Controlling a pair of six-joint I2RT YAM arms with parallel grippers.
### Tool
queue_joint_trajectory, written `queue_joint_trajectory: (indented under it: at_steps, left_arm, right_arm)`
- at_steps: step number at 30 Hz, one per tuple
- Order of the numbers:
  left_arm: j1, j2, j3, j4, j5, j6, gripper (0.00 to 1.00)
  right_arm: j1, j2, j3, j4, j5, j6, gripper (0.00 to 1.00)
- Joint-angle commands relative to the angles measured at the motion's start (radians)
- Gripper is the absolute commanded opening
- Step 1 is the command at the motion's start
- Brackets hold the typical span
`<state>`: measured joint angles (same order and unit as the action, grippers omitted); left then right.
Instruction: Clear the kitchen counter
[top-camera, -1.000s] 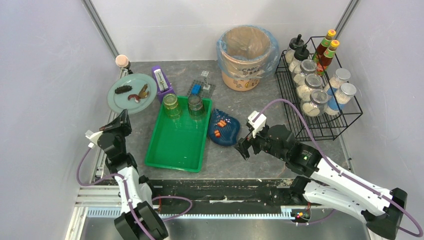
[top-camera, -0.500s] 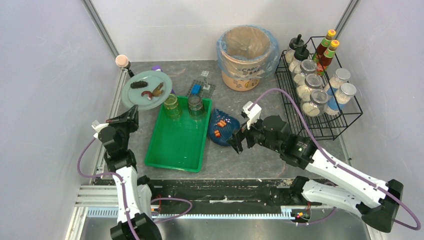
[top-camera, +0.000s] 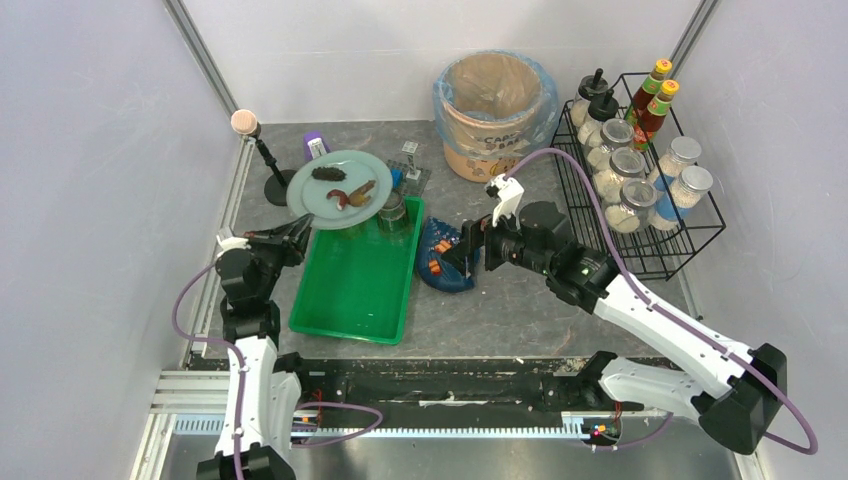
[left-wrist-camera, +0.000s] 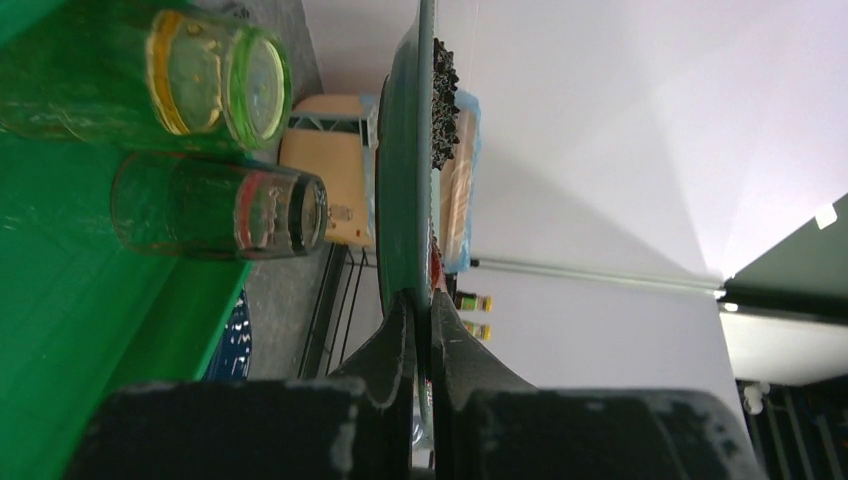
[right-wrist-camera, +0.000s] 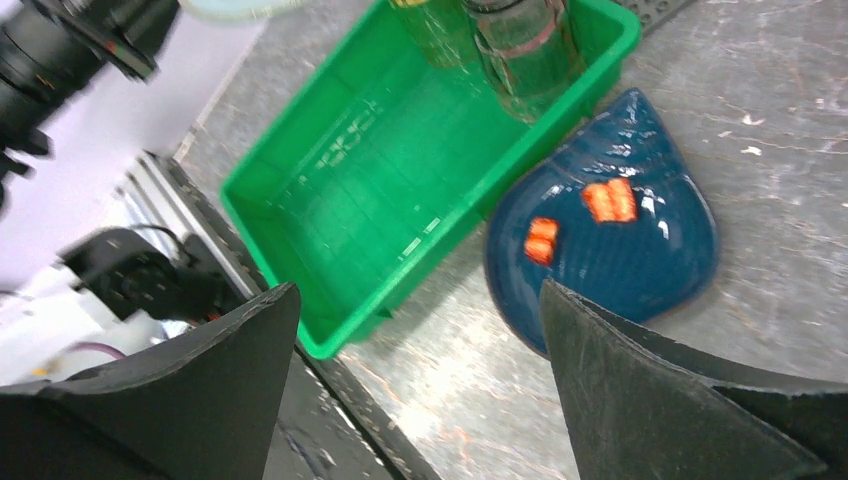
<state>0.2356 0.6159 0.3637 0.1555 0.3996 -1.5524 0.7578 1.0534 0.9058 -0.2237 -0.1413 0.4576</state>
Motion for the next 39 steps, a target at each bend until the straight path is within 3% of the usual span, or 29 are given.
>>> queue_joint_trajectory:
  at_steps: [1,9,18,27,39]
  left_arm:
    - [-0.051,-0.047,0.094,0.224,0.078,0.018,0.02]
    - [-0.139,-0.063,0.098,0.258,0.147,0.018,0.02]
    - [-0.207,-0.104,0.066,0.311,0.189,-0.036,0.02]
    - [-0.267,-0.116,0.049,0.353,0.202,-0.066,0.02]
    - [-0.293,-0.117,0.037,0.378,0.193,-0.090,0.02]
  right_arm:
    - [-0.043,0.012,0.018,0.172,-0.083,0.188,0.91]
    - [-0.093,0.056,0.015,0.304,-0.080,0.326,0.87]
    - [-0.133,0.137,0.084,0.264,0.003,0.391,0.85]
    - [-0.159,0.242,0.205,0.296,-0.062,0.396,0.79]
    - [-0.161,0.321,0.218,0.348,-0.195,0.466,0.48]
